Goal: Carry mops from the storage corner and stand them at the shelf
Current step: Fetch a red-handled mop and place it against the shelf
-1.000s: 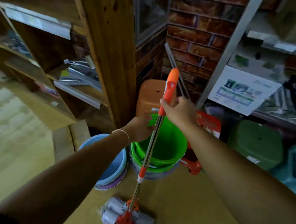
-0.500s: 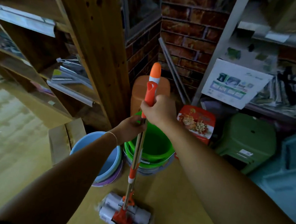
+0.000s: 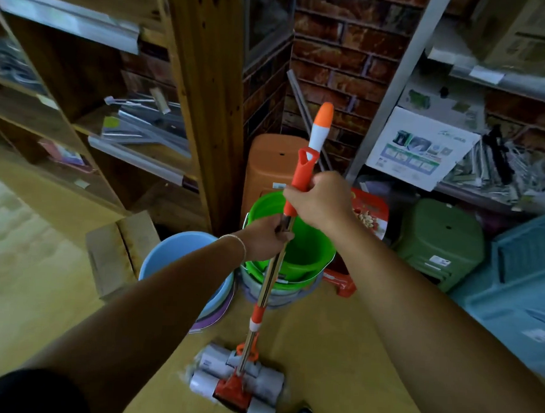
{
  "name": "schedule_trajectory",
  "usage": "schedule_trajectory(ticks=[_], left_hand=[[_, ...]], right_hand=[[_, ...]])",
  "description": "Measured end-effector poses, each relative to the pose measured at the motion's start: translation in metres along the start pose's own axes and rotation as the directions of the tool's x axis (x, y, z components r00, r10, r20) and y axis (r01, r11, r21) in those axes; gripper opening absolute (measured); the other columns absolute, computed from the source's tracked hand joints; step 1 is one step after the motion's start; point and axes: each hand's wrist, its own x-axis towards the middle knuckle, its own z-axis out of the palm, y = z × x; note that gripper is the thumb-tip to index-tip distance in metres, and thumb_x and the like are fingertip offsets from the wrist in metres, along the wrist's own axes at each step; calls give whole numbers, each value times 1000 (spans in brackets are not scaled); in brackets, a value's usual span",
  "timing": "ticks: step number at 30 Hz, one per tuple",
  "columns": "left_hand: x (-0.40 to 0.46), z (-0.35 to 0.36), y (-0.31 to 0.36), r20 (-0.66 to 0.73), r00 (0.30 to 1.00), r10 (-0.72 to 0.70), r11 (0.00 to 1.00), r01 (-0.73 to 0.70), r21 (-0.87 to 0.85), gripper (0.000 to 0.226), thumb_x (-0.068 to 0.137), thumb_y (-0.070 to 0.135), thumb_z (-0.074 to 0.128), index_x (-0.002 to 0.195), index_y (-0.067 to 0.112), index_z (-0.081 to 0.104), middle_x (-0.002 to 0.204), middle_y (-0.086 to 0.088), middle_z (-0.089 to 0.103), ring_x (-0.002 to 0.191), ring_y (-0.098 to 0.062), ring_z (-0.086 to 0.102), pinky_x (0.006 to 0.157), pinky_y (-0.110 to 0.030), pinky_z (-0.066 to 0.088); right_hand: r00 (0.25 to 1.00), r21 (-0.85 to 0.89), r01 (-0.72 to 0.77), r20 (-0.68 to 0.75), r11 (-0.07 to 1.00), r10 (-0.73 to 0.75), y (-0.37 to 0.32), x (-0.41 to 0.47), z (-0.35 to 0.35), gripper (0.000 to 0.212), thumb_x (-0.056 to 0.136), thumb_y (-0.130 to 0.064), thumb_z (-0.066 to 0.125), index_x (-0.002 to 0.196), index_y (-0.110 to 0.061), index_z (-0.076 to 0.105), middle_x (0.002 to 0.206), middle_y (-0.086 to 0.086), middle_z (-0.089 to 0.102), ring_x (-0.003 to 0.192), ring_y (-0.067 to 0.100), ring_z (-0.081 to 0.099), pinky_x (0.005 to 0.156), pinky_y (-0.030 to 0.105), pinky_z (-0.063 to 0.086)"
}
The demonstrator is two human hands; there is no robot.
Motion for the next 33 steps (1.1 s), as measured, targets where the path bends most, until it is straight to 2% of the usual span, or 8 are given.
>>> schedule_trajectory(ticks=[7, 11, 16, 19, 23, 26, 29, 33], left_hand=[[-37, -20, -29, 10, 1000, 2, 1000, -1, -27, 19, 98, 28, 53, 82, 21, 45, 70, 2, 42, 61, -12, 41, 57, -27, 38], [-58, -22, -38, 10, 999, 35, 999, -35, -39, 15, 98, 29, 52, 90, 17, 48, 72, 2, 44, 63, -11, 42, 57, -26, 39], [-79, -14, -41, -29, 998, 62, 997, -63, -46, 9, 99, 29, 51, 96, 20, 51, 79, 1, 49, 69, -11, 45, 62, -26, 40], [-88, -6, -37, -15, 999, 47, 999, -47, -26, 19, 99, 30, 50, 112, 17, 54, 94, -10, 59, 79, -16, 51, 72, -31, 45], [-103, 9, -27, -32, 999, 4, 999, -6, -48, 26, 99, 27, 51, 120, 12, 52, 111, -20, 63, 86, -19, 54, 78, -35, 48], [-116, 21, -19, -58, 998, 12, 1000, -13, -25, 24, 98, 24, 52, 117, 9, 53, 103, -16, 61, 87, -19, 52, 84, -39, 49], [-130, 35, -17, -113, 994, -5, 998, -2, -67, 27, 96, 25, 57, 112, 4, 58, 106, -22, 63, 88, -16, 52, 90, -42, 48], [-158, 50, -19, -164, 986, -34, 982, 3, -188, 37, 91, 33, 61, 107, 0, 60, 84, -9, 55, 78, -15, 47, 78, -37, 45]], right_hand=[[998, 14, 41, -45, 999, -40, -33, -42, 27, 25, 78, -37, 72, 70, -13, 73, 62, 0, 70, 57, 13, 66, 57, 30, 57], [996, 26, 84, -36, 996, -83, -42, -65, 34, 25, 78, -35, 70, 68, -12, 73, 73, 0, 75, 64, 12, 69, 65, 35, 59], [996, 3, 90, -8, 996, -90, -44, -84, 30, 27, 77, -37, 71, 65, -13, 71, 78, -1, 76, 64, 13, 69, 64, 38, 59], [994, -28, 109, 12, 994, -109, -40, -97, 23, 29, 79, -37, 71, 64, -13, 67, 74, 1, 74, 61, 16, 67, 61, 37, 59], [988, -31, 151, 20, 988, -150, -31, -113, 13, 28, 80, -40, 70, 73, -13, 72, 71, -1, 72, 65, 14, 67, 61, 32, 56], [984, -17, 174, 26, 985, -174, -19, -128, 7, 30, 81, -41, 70, 64, -18, 64, 61, -3, 62, 62, 16, 63, 56, 26, 43], [978, 14, 205, 28, 979, -206, -7, -141, 0, 35, 80, -41, 73, 56, -23, 55, 56, -6, 58, 61, 17, 62, 57, 24, 40], [968, 97, 241, 45, 966, -246, 1, -165, -6, 35, 80, -39, 76, 57, -23, 55, 52, -8, 53, 50, 7, 52, 49, 18, 35]])
